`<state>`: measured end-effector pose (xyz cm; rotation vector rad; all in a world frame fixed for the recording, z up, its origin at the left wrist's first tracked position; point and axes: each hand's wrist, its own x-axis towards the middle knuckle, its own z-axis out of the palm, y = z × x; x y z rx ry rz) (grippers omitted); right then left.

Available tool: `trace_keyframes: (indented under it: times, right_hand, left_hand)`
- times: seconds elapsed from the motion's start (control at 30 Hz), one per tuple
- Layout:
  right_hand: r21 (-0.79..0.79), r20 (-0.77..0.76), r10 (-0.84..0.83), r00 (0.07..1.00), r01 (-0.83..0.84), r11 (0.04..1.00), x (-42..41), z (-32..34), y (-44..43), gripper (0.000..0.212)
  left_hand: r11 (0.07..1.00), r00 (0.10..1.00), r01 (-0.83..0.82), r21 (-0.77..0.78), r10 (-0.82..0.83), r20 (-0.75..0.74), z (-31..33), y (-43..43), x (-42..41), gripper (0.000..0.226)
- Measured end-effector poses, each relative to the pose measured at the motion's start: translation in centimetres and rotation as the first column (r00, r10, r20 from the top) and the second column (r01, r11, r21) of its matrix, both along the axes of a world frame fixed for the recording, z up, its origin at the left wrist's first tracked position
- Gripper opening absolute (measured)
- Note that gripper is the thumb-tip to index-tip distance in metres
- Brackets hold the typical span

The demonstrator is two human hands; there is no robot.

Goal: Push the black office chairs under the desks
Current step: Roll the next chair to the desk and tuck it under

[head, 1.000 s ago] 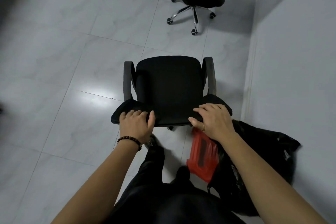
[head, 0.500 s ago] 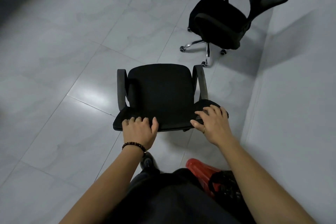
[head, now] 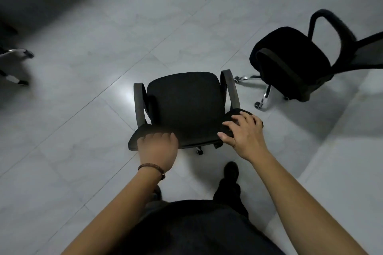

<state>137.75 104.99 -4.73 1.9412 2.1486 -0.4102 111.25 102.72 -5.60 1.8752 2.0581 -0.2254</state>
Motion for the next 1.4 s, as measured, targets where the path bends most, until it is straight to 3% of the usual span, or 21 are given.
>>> trace_keyframes:
  times: [0.23,0.47,0.7,0.97,1.2,1.4]
  right_hand:
    - [-0.009,0.016,0.209,0.978,-0.209,0.978,4.8,-0.3,10.5,0.075]
    - [0.015,0.017,0.353,0.935,-0.354,0.935,6.8,-0.2,20.5,0.08]
    - [0.007,0.072,0.389,0.918,-0.39,0.921,7.3,-0.1,32.1,0.08]
    - [-0.028,0.115,0.451,0.885,-0.45,0.892,6.0,0.6,46.5,0.081]
    - [-0.007,0.14,0.585,0.799,-0.59,0.807,3.6,0.7,61.3,0.079]
    - [-0.039,0.111,0.732,0.672,-0.733,0.679,-3.3,0.9,73.9,0.087]
  left_hand:
    - [0.964,0.967,-0.254,0.079,0.253,0.015,0.5,4.2,6.2,0.039]
    - [0.92,0.927,-0.376,0.115,0.373,0.042,0.0,10.9,9.4,0.057]
    - [0.909,0.924,-0.377,0.179,0.381,0.008,-0.1,21.1,10.7,0.056]
    - [0.946,0.951,-0.307,0.103,0.308,0.011,0.7,33.6,8.9,0.058]
    - [0.917,0.92,-0.391,0.08,0.392,0.005,0.6,43.9,8.9,0.06]
    - [0.818,0.818,-0.575,0.024,0.575,-0.018,0.9,52.6,6.6,0.064]
